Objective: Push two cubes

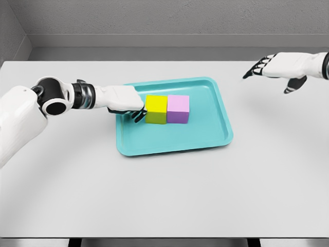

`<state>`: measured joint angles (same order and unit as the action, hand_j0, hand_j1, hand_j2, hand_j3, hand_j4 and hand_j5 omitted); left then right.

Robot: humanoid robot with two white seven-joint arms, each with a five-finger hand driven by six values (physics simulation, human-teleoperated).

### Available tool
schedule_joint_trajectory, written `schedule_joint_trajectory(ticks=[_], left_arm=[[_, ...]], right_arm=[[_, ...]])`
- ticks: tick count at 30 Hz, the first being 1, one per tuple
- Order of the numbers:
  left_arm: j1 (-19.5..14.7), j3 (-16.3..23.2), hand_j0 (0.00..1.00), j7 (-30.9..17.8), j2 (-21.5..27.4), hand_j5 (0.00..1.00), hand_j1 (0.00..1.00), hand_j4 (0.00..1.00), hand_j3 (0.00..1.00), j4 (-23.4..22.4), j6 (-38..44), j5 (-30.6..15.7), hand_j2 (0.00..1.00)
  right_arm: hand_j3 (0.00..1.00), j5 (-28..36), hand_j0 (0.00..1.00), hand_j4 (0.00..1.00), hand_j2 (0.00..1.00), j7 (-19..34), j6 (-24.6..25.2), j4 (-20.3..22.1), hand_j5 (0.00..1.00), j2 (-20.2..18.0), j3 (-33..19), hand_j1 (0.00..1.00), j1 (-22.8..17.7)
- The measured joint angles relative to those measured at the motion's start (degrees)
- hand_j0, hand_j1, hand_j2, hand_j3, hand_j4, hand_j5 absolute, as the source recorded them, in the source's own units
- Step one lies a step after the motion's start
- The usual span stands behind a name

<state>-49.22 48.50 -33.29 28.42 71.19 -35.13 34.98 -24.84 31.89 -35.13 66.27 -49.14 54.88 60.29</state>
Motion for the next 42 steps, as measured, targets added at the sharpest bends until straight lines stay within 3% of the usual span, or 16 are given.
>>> schedule_joint_trajectory(ticks=[23,26,32,35,36,37,39,42], left_arm=[[0.0,-0.9,0.28,0.3,0.6,0.28,0.28,0.28,0.28,0.7,0.0,-0.8,0.28],[-1.1,-1.4,0.28,0.6,4.6,0.28,0.28,0.28,0.28,3.5,0.0,-4.0,0.28],[0.5,-3.2,0.28,1.7,20.6,0.28,0.28,0.28,0.28,11.1,0.0,-9.9,0.28],[1.5,-3.6,0.28,2.0,23.8,0.28,0.28,0.28,0.28,12.8,0.0,-10.9,0.28],[3.8,-4.0,0.41,2.1,24.4,0.41,0.41,0.41,0.41,13.1,0.2,-11.3,0.41],[6.8,-5.2,1.00,2.1,24.7,1.00,1.00,1.00,1.00,13.4,-0.1,-11.0,1.00],[13.6,-10.3,1.00,2.2,25.8,1.00,1.00,1.00,1.00,13.7,-0.1,-11.1,1.00],[13.5,-15.2,1.00,2.4,27.5,1.00,1.00,1.00,1.00,13.8,0.0,-11.3,1.00]], right_arm=[[1.00,0.0,1.00,1.00,1.00,0.1,0.0,-0.9,1.00,-0.2,-0.7,1.00,-0.8],[1.00,0.0,1.00,1.00,1.00,0.1,0.0,-0.9,1.00,-0.2,-0.7,1.00,-0.9],[1.00,-0.1,1.00,1.00,1.00,0.1,0.0,-0.9,1.00,-0.2,-0.7,1.00,-1.0],[1.00,0.0,1.00,1.00,1.00,0.1,0.0,-0.9,1.00,-0.2,-0.7,1.00,-1.2],[1.00,0.0,1.00,1.00,1.00,0.1,0.0,-0.9,1.00,-0.2,-0.7,1.00,-1.3],[1.00,0.0,1.00,1.00,1.00,0.1,0.0,-0.9,1.00,-0.2,-0.7,1.00,-1.3],[1.00,0.0,1.00,1.00,1.00,0.1,0.0,-0.9,1.00,-0.3,-0.7,1.00,-1.3],[1.00,-0.1,1.00,1.00,1.00,0.1,0.0,-0.9,1.00,-0.3,-0.7,1.00,-1.3]])
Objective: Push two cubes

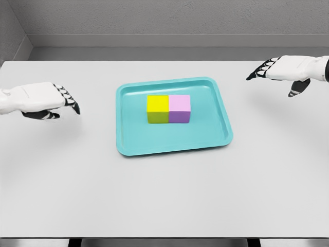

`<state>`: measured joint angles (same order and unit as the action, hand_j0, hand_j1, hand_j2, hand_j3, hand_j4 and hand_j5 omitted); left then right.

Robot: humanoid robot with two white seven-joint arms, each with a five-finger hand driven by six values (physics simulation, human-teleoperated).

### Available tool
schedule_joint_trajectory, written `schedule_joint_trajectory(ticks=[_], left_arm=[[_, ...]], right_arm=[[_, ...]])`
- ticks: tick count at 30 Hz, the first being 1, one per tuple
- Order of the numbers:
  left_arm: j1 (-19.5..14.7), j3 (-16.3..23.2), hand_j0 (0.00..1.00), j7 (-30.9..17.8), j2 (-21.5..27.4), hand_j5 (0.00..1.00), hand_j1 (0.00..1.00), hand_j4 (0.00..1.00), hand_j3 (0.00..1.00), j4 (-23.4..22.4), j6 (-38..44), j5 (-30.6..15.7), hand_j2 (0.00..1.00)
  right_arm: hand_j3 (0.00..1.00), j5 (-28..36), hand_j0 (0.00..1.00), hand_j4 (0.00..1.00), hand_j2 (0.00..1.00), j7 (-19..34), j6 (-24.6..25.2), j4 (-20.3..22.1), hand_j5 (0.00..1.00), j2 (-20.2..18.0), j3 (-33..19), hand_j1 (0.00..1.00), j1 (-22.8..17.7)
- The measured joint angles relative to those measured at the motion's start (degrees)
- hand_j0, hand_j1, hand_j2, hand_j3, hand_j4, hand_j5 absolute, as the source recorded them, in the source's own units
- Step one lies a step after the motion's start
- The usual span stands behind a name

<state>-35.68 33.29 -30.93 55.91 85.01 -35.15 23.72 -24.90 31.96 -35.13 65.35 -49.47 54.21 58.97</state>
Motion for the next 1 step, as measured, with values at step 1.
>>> schedule_joint_trajectory(ticks=[1], left_arm=[[0.0,-0.9,1.00,0.0,0.3,1.00,1.00,1.00,1.00,0.0,0.0,0.0,1.00]], right_arm=[[1.00,0.0,1.00,1.00,1.00,0.0,0.0,0.0,1.00,0.0,0.0,1.00,0.0]])
